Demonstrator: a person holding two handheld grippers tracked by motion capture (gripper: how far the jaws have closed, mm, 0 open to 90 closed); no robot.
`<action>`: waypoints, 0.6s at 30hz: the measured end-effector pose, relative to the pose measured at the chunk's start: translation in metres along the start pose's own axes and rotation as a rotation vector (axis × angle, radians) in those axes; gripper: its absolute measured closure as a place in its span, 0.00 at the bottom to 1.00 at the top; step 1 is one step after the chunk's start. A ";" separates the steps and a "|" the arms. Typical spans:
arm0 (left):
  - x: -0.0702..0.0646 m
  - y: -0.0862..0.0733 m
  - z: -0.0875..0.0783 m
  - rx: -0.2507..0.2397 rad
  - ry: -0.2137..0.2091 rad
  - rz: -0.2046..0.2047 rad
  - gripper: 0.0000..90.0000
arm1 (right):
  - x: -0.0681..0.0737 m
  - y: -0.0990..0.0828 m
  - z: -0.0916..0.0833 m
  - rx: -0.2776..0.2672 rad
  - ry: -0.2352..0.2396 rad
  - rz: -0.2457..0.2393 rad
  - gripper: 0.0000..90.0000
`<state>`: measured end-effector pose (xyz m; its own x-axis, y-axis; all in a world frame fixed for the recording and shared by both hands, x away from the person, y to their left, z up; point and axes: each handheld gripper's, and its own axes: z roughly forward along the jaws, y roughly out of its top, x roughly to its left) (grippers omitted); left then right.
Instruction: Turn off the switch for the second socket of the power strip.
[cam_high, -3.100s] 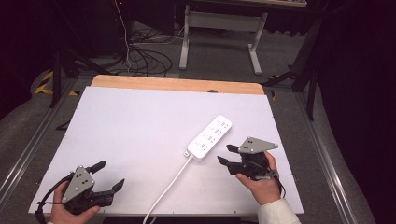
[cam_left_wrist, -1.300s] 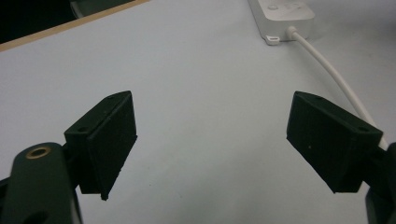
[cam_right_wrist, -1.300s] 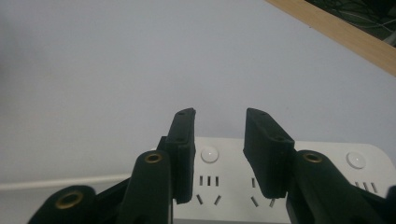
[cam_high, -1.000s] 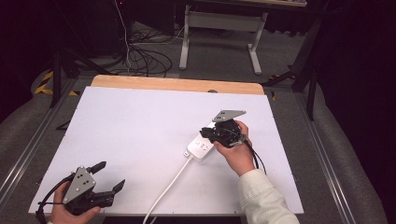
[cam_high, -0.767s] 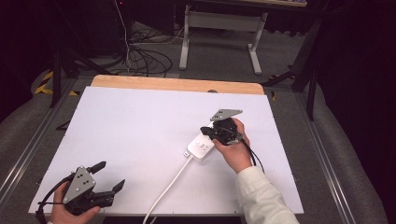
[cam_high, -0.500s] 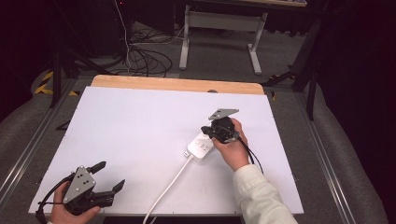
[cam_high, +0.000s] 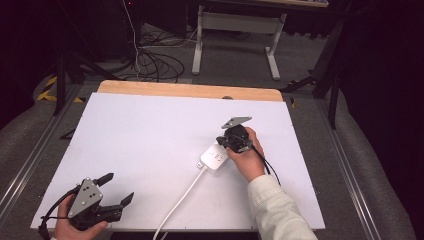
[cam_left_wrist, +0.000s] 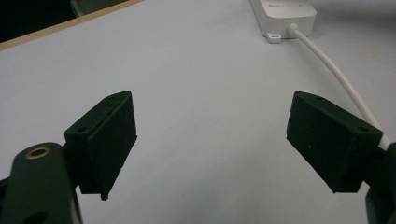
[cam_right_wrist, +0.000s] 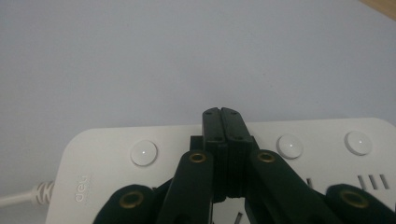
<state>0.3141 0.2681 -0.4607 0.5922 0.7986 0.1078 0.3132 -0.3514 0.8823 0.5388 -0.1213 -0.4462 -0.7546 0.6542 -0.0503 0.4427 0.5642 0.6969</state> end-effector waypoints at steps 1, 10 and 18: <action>0.000 0.000 0.000 0.000 0.000 0.000 0.18 | 0.000 0.000 0.001 0.007 -0.003 -0.003 1.00; 0.000 0.000 0.000 0.003 -0.001 0.000 0.18 | 0.000 -0.001 0.003 0.018 -0.011 -0.009 1.00; 0.000 0.000 0.000 0.004 -0.001 0.000 0.18 | 0.001 -0.001 0.004 0.020 -0.019 -0.012 1.00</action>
<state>0.3140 0.2678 -0.4609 0.5929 0.7981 0.1077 0.3163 -0.3538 0.8802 0.5392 -0.1188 -0.4502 -0.7507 0.6567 -0.0716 0.4439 0.5818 0.6815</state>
